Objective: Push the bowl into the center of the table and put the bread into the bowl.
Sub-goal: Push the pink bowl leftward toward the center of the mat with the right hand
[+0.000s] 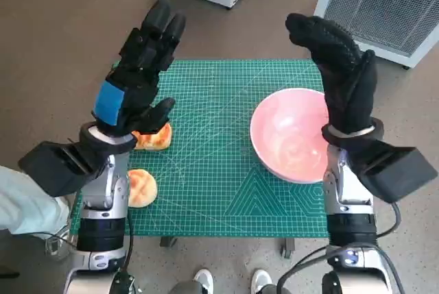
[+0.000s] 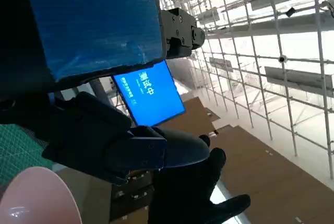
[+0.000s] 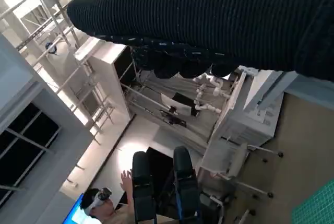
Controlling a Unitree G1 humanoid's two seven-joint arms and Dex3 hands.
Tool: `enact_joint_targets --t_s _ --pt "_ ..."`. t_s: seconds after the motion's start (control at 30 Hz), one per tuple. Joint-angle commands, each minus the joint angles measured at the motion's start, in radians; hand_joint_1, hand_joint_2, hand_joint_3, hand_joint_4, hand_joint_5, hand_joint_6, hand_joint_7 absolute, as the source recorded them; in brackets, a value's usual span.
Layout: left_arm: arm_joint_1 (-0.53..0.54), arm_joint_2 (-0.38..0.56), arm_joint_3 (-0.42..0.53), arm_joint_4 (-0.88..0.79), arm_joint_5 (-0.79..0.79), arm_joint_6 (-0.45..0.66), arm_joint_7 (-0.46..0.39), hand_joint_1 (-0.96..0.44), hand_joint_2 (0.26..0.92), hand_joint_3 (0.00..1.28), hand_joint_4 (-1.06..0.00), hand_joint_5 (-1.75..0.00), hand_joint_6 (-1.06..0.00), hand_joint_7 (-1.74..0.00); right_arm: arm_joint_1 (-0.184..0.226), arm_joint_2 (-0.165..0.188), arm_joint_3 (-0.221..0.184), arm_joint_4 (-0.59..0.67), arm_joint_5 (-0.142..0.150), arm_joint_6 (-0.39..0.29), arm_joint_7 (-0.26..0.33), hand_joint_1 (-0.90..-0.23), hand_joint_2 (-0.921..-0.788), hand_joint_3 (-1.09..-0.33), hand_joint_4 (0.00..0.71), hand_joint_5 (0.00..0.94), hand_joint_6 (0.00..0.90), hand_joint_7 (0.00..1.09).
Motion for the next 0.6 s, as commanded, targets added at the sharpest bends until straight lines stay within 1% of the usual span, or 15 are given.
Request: enact_joint_targets --t_s 0.03,0.6 --pt "-0.004 0.002 -0.001 -0.024 -0.011 0.011 -0.001 -0.77 0.921 0.39 -0.13 0.00 -0.16 -0.03 0.029 0.001 -0.003 0.001 0.006 0.016 -0.003 -0.687 -0.921 -0.732 0.202 0.001 0.119 0.33" --pt "0.002 -0.001 -0.002 -0.037 -0.009 0.024 0.003 -0.76 0.921 0.39 -0.13 0.00 -0.16 -0.03 0.034 0.002 -0.001 -0.008 0.002 0.021 -0.007 -0.685 -0.921 -0.733 0.201 0.001 0.119 0.33"
